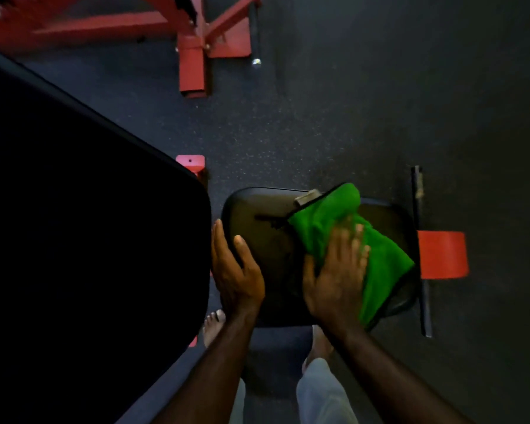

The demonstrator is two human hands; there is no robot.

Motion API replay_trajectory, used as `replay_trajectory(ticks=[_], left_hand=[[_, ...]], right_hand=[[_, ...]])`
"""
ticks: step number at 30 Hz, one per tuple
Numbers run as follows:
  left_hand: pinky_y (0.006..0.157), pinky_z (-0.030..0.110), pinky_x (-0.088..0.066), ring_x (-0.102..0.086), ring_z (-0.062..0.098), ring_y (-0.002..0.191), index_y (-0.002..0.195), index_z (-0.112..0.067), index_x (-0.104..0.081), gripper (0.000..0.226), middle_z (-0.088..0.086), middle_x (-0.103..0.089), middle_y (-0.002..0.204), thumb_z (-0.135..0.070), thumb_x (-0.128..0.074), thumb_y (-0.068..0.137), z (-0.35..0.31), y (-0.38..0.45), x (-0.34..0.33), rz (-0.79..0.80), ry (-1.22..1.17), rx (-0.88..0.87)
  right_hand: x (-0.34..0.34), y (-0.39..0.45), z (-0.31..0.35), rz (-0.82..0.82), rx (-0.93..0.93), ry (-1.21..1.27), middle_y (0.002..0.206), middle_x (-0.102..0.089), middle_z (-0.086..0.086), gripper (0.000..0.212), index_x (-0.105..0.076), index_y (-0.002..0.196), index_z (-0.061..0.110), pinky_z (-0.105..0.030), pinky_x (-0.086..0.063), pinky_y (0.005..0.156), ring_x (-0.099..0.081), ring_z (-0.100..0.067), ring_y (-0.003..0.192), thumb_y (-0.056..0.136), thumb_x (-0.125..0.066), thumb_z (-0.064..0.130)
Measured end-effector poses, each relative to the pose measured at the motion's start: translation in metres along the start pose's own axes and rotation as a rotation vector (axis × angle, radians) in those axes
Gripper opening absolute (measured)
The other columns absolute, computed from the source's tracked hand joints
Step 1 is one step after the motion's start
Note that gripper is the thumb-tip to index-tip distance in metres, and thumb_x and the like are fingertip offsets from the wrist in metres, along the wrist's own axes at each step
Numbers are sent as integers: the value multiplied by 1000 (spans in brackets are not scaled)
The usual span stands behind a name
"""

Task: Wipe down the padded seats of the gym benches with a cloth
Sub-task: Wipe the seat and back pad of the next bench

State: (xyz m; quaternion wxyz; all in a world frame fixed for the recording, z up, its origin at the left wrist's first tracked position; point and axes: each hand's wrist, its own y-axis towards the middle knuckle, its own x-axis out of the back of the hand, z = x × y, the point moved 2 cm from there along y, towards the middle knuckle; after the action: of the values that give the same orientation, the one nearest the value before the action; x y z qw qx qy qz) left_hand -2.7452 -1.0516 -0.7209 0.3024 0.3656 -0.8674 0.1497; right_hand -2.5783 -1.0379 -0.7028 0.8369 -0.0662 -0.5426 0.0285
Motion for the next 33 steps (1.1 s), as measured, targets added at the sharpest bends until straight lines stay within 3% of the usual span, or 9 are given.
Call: replay_trajectory(ticks=[4, 9, 14, 17, 19, 23, 28, 30, 33], left_hand=[[115, 12, -28, -46, 22, 143, 149, -4, -49, 62, 13, -50, 153, -43, -33, 104, 1, 0, 1, -33, -52, 110], [116, 14, -27, -43, 12, 142, 146, -3, -53, 59, 11, -51, 152, -39, -32, 106, 3, -2, 5, -28, -66, 74], [104, 27, -42, -59, 31, 123, 132, -2, -62, 63, 18, -64, 134, -49, -31, 104, 0, -5, 9, 11, -79, 85], [111, 10, -28, -48, 15, 137, 145, -4, -54, 65, 13, -54, 149, -49, -33, 102, -2, -5, 12, -1, -88, 83], [117, 18, -29, -43, 13, 142, 149, -7, -49, 67, 9, -49, 154, -51, -32, 102, -3, -4, 13, 13, -97, 88], [112, 11, -29, -46, 15, 139, 150, -7, -48, 71, 10, -50, 153, -54, -32, 100, -5, -6, 14, 39, -132, 109], [112, 8, -25, -37, -5, 137, 150, -10, -49, 65, 2, -47, 154, -50, -34, 101, -7, -7, 14, 5, -130, 112], [111, 8, -27, -41, 0, 137, 148, -8, -51, 63, 5, -50, 153, -47, -35, 102, -8, -6, 14, -10, -141, 115], [111, 11, -31, -46, 10, 137, 146, -5, -52, 55, 10, -53, 151, -38, -38, 105, -8, -4, 12, 4, -145, 95]], right_hand=[[3, 23, -4, 214, 487, -79, 174, -7, -1, 84, -14, 166, 22, -51, -10, 128, 0, -22, 160, 93, -45, 48], [-10, 56, 34, 5, 18, -82, 169, -26, -11, 77, -29, 161, 13, -56, -16, 126, -16, -33, 158, 96, -42, 51], [-11, 77, 45, 220, 719, -154, 170, -23, -6, 74, -24, 164, 20, -52, -17, 127, -16, -28, 158, 99, -43, 51], [-17, 95, 54, 111, 308, -110, 154, -49, -13, 71, -44, 153, 14, -54, -25, 123, -41, -34, 145, 93, -43, 53], [-27, 86, 83, 48, 206, -80, 147, -55, -15, 68, -51, 146, 11, -57, -24, 122, -44, -38, 142, 93, -43, 52], [-28, 98, 83, 239, 802, -115, 160, -43, -7, 69, -39, 157, 21, -52, -25, 123, -36, -32, 149, 96, -42, 54], [-29, 116, 98, 47, 243, -112, 100, -69, -11, 46, -65, 108, 17, -48, -44, 94, -63, -36, 97, 90, -47, 55], [-35, 100, 108, 64, 350, -43, 119, -68, -13, 49, -65, 118, 15, -53, -38, 110, -59, -36, 116, 92, -48, 53], [-24, 101, 83, 240, 827, -58, 157, -47, -8, 66, -47, 153, 20, -52, -26, 123, -40, -32, 146, 95, -45, 52]])
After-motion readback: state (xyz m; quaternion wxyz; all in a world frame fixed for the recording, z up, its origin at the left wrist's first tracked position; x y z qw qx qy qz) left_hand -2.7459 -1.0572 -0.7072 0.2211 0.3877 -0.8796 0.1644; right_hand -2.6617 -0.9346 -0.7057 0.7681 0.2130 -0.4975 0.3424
